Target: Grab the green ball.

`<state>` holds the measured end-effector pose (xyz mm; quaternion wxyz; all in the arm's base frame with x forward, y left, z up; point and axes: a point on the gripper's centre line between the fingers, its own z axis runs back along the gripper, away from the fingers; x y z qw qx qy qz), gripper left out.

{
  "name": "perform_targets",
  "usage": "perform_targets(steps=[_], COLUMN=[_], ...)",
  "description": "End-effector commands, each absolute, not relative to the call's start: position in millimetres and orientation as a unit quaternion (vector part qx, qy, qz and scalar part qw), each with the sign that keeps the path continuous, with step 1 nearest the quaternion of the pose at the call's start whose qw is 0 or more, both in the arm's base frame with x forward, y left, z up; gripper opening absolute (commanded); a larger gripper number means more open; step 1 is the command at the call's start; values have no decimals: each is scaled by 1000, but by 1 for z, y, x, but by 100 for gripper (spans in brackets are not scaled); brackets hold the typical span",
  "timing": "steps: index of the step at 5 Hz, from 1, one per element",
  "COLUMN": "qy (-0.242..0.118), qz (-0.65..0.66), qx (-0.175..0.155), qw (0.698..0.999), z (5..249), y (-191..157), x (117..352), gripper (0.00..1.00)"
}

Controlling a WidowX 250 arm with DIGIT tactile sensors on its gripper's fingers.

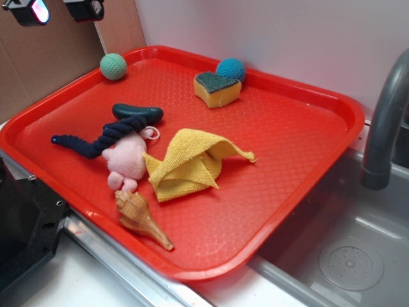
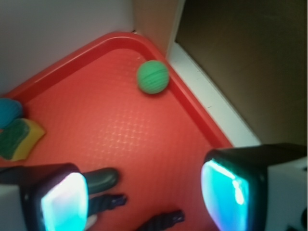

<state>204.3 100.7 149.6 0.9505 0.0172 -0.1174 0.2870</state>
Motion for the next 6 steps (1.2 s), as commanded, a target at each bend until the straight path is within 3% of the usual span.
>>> perform_targets(steps=[1,2,3,4,5,6], qy=[-132,-132,-163,-181,-154,-117], qz=[293,293,329,332,332,340], qx=[21,21,2,15,21,55], qw=[947,947,930,925,930,931], z=[160,160,133,114,87,64], y=[110,110,121,125,148,161], x=[202,202,221,236,270,283], gripper=[100,100,100,100,100,100])
